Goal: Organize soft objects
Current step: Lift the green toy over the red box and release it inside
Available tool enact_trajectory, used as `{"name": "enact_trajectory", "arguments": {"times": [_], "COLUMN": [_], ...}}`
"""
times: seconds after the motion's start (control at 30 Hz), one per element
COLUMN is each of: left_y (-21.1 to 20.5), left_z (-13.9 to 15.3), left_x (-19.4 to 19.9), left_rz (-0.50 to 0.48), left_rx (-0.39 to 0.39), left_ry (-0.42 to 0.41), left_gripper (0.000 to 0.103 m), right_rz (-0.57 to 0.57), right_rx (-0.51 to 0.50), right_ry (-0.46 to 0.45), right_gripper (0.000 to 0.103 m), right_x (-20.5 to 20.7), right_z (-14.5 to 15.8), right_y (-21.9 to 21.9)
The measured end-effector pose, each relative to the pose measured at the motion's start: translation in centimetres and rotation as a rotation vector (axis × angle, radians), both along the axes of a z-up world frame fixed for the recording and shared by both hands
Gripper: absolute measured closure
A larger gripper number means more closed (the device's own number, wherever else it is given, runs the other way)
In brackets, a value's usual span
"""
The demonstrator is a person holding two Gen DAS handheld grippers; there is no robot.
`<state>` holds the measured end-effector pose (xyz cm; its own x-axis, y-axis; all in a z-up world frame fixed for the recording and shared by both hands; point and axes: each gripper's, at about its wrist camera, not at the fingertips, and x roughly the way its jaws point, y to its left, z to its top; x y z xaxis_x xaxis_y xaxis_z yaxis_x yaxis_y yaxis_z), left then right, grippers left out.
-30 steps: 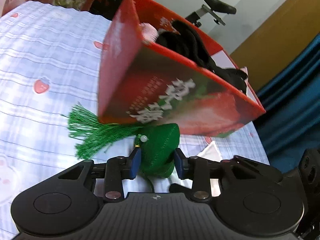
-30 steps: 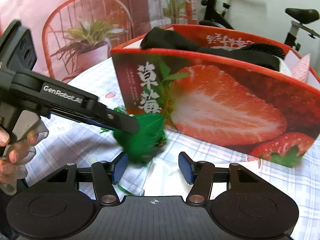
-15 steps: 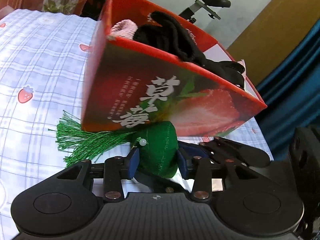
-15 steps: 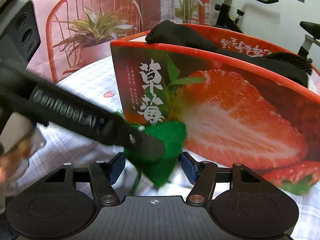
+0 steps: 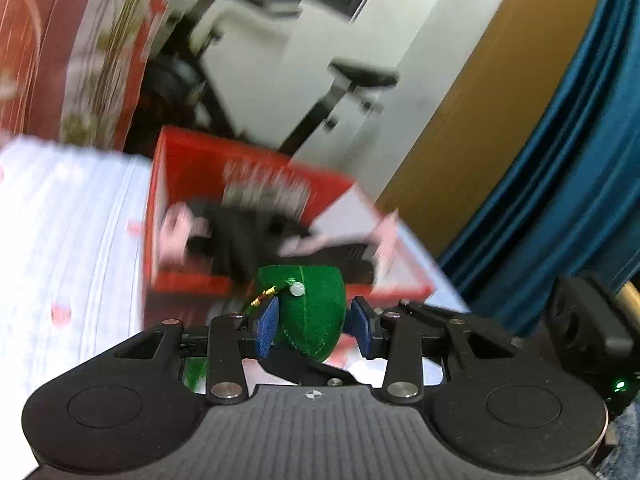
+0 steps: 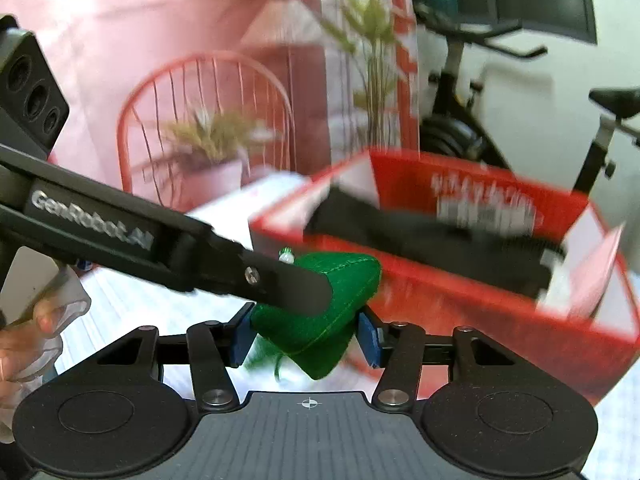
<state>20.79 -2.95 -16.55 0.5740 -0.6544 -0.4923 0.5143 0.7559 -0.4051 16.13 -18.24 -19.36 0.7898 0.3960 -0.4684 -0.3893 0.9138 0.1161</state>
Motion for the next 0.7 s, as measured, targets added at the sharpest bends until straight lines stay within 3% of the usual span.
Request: {"name": "enact_trajectory", "arguments": {"times": [0.13, 0.33, 0.5, 0.7], "left_y": [-1.1, -2.8, -3.8, -3.7], "left_z": [4.5, 8.2, 7.9, 5.8], "left_x": [0.4, 2.9, 6.2, 8.5], "left_rz": [-0.001, -0.004, 0.006, 0.018], "left_rx": [-0.028, -0.059, -0.076, -0.044], "left_ry": [-0.135, -0.226, -0.204, -0.161], "left_gripper": [0.062, 0.062, 0.062, 0.062], "right_rz": [0.003, -0.012, -0.042, -0.064], "right_rx": [-0.007, -0.041, -0.088, -0.156], "right_ry": [-0.083, -0.203, -0.235, -0.238], "right_gripper": [0.06, 0.065, 0.065, 0.065], "right_x": [1.0, 3.2, 6.0, 9.1], "right_z": [3.8, 8.4, 10.0, 8.4], "right_y": [-0.4, -1.4, -2.5, -2.8]}}
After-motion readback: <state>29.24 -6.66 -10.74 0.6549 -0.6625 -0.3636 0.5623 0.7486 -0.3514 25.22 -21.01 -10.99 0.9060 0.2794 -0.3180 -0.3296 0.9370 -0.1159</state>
